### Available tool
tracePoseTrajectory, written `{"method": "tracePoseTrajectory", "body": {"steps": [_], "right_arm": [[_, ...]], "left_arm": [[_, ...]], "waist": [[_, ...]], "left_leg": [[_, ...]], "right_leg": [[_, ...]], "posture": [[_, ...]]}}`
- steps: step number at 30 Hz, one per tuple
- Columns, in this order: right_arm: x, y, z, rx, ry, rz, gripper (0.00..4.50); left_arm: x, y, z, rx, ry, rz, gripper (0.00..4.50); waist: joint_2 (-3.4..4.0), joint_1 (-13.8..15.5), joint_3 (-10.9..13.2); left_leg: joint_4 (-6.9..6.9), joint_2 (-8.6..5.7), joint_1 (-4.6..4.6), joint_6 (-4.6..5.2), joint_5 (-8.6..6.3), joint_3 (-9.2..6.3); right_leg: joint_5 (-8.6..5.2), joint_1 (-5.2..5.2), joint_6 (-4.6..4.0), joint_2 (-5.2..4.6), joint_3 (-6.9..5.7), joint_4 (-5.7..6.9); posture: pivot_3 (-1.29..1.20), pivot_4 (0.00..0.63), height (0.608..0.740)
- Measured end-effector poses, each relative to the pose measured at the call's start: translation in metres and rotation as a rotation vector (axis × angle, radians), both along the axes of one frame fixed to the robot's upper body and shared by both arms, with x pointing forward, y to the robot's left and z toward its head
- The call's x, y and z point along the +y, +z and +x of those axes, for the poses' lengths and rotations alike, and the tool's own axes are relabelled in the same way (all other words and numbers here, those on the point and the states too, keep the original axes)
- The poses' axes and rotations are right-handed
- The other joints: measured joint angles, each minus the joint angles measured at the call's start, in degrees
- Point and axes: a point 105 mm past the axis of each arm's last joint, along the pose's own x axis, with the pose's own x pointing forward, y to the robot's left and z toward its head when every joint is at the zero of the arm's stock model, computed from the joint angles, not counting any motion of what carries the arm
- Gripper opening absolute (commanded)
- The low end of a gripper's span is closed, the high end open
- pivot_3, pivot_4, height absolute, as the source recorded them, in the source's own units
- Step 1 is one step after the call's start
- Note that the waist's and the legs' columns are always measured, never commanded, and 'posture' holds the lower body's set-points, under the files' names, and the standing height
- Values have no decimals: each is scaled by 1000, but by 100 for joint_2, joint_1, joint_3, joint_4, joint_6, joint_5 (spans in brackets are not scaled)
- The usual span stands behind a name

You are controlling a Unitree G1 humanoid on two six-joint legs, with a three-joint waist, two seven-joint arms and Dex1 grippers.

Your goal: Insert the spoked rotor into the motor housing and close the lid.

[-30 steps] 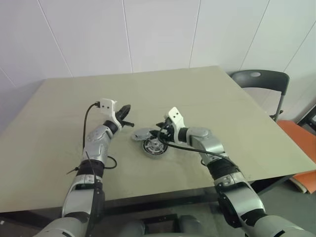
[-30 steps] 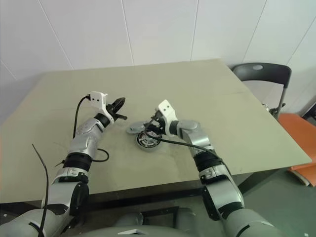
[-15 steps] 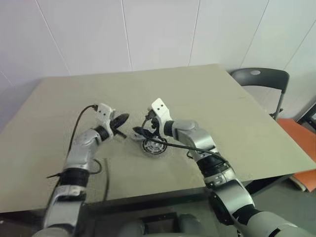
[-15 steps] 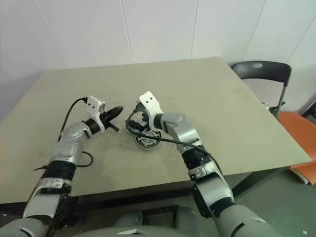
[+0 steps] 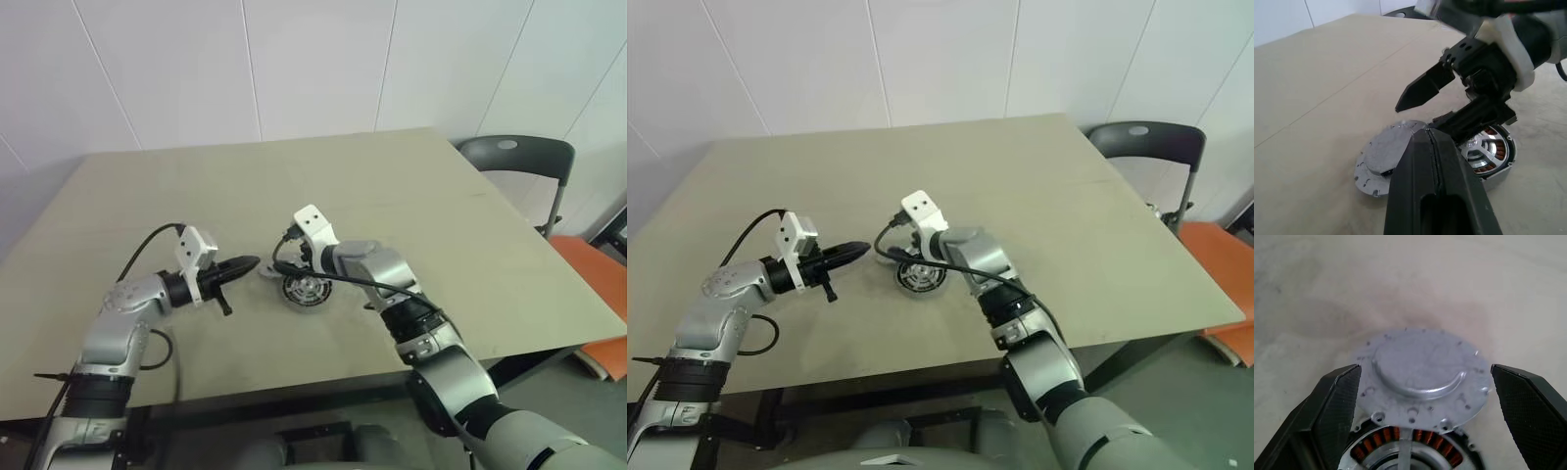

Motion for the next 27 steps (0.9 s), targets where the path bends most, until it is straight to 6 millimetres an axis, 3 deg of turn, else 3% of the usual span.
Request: {"method": "tracePoseTrajectory", "body": {"steps": [12,23,27], "right_arm": [[7,-9,7,-28,-56,-38,4453],[32,-13,3,-78,84,-113,4453],[36,-12,7,-86,115,-119,3508]], "left_arm": [[-1,-8,-4,28,3,-22,0],[6,-20,1,41,36,-26,0],[5,-17,5,15,38,-23,0]], "waist": [[1,-7,0],[0,-96,0],[0,-141,-1]], "left_leg": [[0,0,2,-1,0,1],[0,1,6,-6,4,0],[1,-1,6,-7,5,0]], "right_leg": [[0,2,0,2,0,0],[1,2,-1,4,0,7],[2,3,-1,2,0,6]], "posture": [[0,0,740],[0,0,740],[0,0,740]]}}
